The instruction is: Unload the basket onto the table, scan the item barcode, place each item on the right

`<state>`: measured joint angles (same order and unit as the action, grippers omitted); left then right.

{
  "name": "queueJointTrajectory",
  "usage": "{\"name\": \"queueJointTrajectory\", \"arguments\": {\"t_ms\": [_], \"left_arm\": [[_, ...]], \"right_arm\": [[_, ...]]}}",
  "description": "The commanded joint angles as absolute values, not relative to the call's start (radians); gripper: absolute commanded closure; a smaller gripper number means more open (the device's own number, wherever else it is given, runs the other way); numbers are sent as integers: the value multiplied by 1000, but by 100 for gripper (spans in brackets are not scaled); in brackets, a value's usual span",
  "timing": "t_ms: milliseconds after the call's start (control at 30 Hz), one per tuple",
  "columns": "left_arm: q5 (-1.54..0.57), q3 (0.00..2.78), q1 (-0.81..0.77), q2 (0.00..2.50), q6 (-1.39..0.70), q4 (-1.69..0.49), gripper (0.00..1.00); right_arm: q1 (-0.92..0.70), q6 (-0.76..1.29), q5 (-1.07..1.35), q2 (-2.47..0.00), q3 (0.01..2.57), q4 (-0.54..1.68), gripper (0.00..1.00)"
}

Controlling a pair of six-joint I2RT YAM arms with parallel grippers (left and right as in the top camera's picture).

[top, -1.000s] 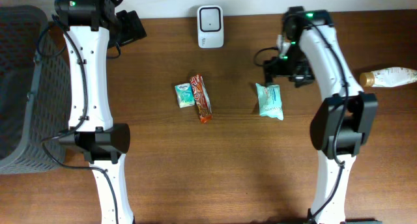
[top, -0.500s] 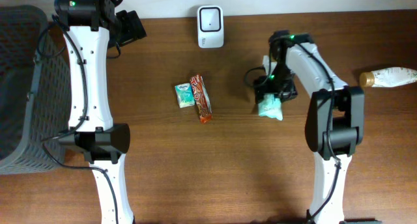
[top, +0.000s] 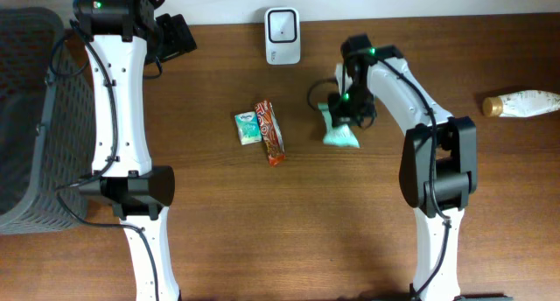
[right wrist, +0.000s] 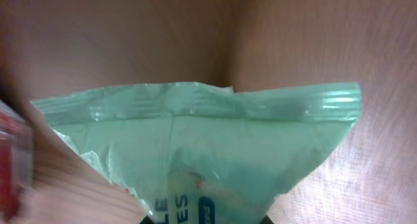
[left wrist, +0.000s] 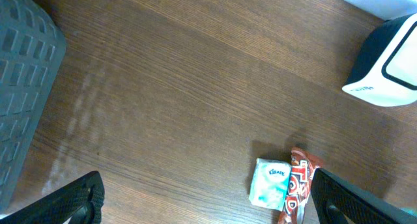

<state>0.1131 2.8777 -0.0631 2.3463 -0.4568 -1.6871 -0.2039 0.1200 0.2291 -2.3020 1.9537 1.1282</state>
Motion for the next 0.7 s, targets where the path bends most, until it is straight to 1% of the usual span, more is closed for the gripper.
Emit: {"name": "queueJointTrajectory", "arguments": {"t_ms": [0,100,133,233,367,467,600,667], "left_arm": [[125,2881,-62,2341,-455,-1688,1],[125,2881,-62,2341,-455,-1688,1],[125,2881,-62,2341,-455,-1688,1],[125,2881,-62,2341,-455,-1688,1],[125,2881,-62,2341,-455,-1688,1],[125,2881,-62,2341,-455,-1688,1],[125,2881,-62,2341,-455,-1688,1],[125,2881,-62,2341,-455,-1688,1]], "right_arm": [[-211,210,278,-2296,2165,1060,96],[-212,290,278,-2296,2245,929,96],[-212,338,278,-2296,2260,852,96],[-213,460,277,-2298,2257,638,96],[-237,564,270,-2334,2245,407,96],[-263,638,243,-2389,2245,283,96],[-308,664,230,-2463,2245,143,96],[-346,662,110,-2493,2245,123,96]]}}
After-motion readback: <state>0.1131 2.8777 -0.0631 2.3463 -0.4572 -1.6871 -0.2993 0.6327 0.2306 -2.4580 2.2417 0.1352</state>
